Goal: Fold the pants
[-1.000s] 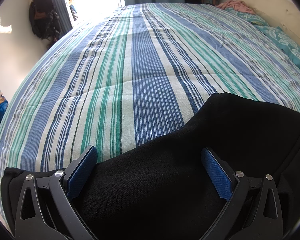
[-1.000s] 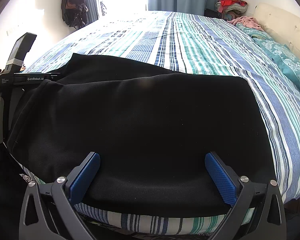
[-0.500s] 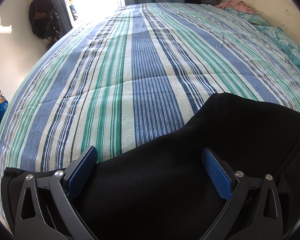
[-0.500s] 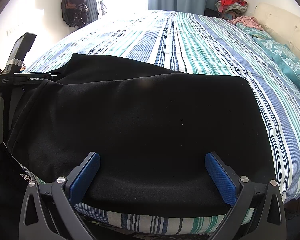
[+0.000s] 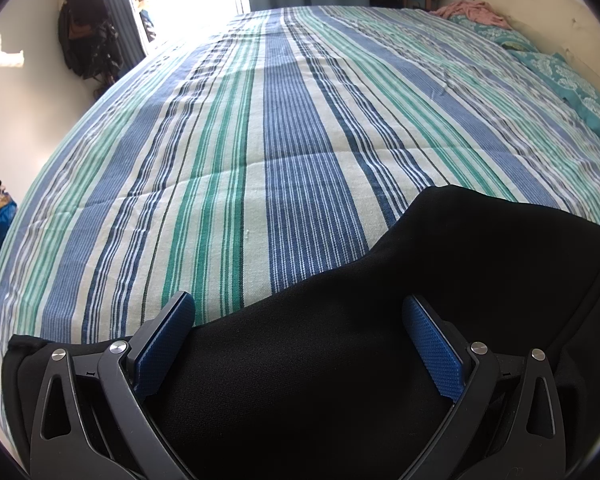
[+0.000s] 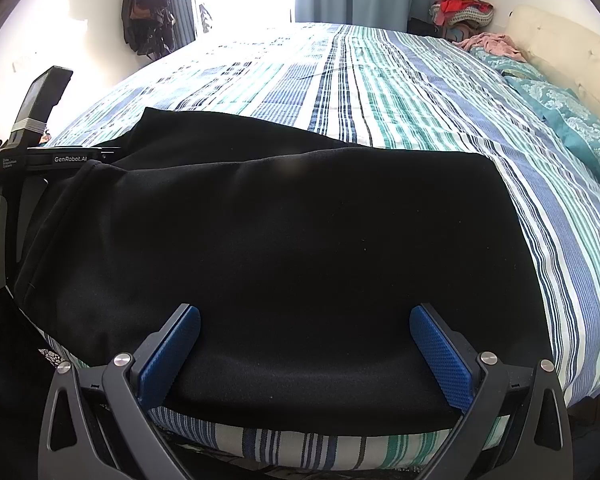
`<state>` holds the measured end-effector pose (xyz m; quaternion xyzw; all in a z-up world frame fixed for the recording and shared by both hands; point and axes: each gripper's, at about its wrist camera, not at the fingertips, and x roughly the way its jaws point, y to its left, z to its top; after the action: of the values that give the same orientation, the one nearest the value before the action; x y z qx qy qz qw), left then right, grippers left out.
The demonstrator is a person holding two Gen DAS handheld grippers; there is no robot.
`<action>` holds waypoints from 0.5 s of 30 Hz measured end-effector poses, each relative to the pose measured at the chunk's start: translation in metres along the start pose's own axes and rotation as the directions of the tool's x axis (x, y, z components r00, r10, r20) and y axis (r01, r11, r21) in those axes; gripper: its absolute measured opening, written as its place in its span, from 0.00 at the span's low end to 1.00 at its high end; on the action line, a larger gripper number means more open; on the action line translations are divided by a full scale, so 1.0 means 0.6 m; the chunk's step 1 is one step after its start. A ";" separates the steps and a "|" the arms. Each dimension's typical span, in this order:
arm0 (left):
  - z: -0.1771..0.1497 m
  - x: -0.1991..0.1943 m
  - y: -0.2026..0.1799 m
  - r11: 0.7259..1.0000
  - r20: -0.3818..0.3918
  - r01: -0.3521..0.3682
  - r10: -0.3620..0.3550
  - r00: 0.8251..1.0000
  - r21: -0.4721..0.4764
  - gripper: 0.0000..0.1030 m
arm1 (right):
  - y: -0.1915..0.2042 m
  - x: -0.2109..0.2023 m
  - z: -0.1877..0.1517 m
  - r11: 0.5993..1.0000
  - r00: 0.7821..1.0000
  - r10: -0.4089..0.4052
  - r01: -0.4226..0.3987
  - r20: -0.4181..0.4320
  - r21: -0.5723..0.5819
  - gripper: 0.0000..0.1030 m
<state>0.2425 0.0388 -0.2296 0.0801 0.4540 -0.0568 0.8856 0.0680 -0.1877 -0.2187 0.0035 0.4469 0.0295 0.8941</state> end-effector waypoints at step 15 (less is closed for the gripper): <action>0.000 0.001 -0.001 1.000 0.000 -0.001 0.001 1.000 -0.001 1.00 | -0.001 -0.001 0.001 1.000 1.000 0.000 0.000 0.007 -0.001 1.00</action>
<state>0.2428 0.0383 -0.2299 0.0800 0.4538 -0.0560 0.8857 0.0680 -0.1885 -0.2181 0.0034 0.4435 0.0298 0.8957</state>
